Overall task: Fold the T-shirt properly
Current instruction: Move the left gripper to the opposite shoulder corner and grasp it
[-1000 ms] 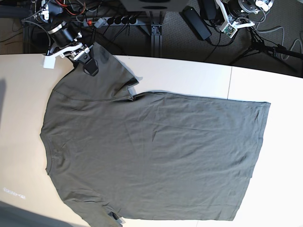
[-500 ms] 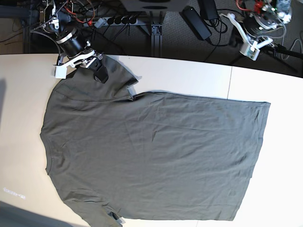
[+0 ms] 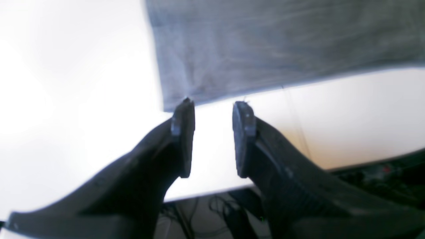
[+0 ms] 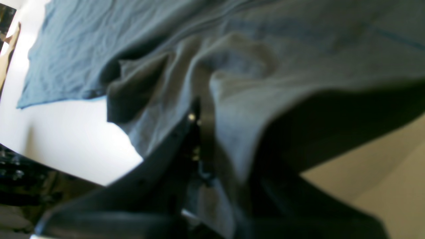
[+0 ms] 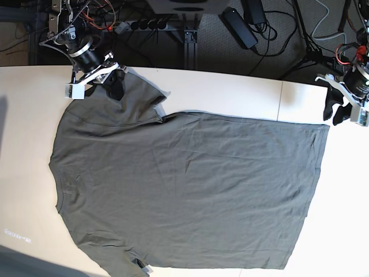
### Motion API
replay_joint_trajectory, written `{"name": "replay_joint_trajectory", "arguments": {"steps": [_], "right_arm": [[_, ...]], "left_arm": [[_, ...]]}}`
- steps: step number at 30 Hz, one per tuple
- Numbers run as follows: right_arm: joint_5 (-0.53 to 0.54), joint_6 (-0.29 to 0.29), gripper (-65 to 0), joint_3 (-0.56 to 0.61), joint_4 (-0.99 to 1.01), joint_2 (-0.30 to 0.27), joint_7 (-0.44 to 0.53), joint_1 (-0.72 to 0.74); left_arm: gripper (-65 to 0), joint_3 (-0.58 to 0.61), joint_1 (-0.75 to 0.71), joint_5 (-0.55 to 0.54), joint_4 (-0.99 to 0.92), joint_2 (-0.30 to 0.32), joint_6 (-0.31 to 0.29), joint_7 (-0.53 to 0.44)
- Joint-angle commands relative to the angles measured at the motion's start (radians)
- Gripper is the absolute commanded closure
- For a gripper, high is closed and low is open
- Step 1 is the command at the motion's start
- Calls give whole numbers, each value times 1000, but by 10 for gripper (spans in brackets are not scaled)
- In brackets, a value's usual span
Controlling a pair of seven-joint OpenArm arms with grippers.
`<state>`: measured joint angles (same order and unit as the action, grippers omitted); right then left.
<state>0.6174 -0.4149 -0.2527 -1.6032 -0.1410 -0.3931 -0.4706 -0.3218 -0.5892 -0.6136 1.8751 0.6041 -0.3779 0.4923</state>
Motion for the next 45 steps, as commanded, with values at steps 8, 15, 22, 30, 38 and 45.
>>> {"name": "replay_joint_trajectory", "arguments": {"steps": [8, 15, 22, 30, 38, 45], "right_arm": [[-35, -26, 0, -2, -8, -8, -6, -3], [-35, -26, 0, -2, -8, -8, -6, 8], [-34, -26, 0, -2, -8, -8, -7, 8], [-34, -26, 0, -2, -8, -8, -7, 13], [-34, -26, 0, -2, -8, -8, -7, 14], [-34, -26, 0, -2, -8, -8, -7, 13]], "left_arm": [[-226, -8, 26, 79, 2, 6, 57, -15], [-320, -8, 152, -2, -193, 6, -3, 49], [-320, -6, 353, -195, -526, 9, -162, 183], [-320, -4, 393, -331, -661, 14, -241, 235], [-320, 61, 410, -335, -665, 14, -241, 241], [-320, 150, 473, -284, -666, 14, -240, 238]]}}
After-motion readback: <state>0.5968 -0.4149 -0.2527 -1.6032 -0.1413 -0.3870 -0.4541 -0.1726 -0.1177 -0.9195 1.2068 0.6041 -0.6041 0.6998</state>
